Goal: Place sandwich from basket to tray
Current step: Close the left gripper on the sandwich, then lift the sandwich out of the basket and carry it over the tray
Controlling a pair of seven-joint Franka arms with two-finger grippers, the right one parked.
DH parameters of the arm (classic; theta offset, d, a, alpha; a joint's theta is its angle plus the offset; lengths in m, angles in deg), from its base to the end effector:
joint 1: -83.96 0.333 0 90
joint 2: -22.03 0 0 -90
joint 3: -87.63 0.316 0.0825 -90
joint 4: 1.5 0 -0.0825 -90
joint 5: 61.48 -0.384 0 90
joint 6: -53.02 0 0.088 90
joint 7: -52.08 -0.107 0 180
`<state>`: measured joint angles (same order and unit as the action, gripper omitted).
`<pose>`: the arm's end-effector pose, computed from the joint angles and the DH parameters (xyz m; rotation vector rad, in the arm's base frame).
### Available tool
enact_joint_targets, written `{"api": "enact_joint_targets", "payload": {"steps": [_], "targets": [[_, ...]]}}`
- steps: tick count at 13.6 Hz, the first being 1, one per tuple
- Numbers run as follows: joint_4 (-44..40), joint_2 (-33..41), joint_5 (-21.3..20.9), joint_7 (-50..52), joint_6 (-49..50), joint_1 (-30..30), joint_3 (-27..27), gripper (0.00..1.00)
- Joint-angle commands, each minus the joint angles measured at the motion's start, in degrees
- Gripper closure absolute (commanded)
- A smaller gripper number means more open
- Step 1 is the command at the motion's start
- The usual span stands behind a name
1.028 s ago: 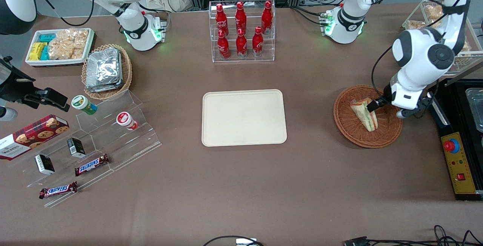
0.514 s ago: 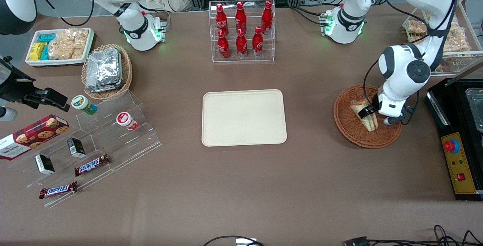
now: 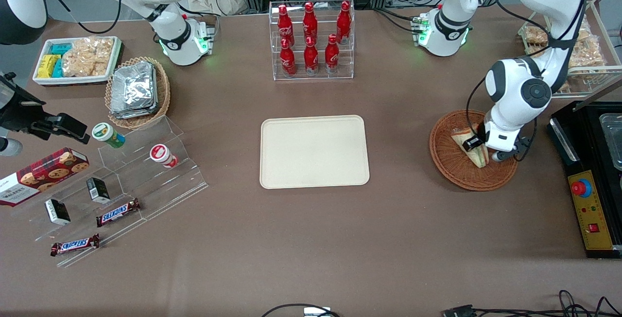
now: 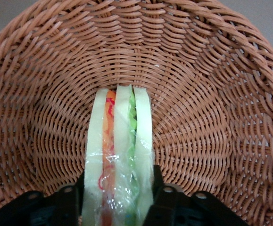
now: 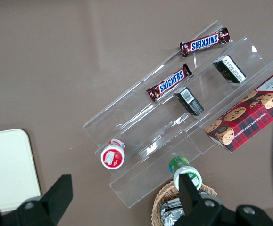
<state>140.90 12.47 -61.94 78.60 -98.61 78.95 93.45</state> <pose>0.4746 0.0077 0.2237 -3.0351 -0.7244 0.0004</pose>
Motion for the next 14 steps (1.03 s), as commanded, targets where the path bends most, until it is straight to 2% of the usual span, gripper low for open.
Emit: {"api": "enact_joint_targets", "payload": {"steps": [1,3,6,8,10,14], "targets": [[-0.45,0.94,-0.06,2.39,0.01,-0.96,-0.28,0.95],[-1.5,5.06,-0.15,2.31,6.22,-1.49,-0.37,0.95],[-10.43,12.01,-0.5,1.43,26.83,-2.11,-0.72,0.95],[-22.19,12.55,-0.42,1.43,42.74,-2.02,-1.6,0.95],[-32.75,12.11,-0.33,1.25,54.28,-2.11,-2.91,0.95],[-44.64,11.59,-0.15,1.25,65.3,-2.37,-7.04,0.94]]}}
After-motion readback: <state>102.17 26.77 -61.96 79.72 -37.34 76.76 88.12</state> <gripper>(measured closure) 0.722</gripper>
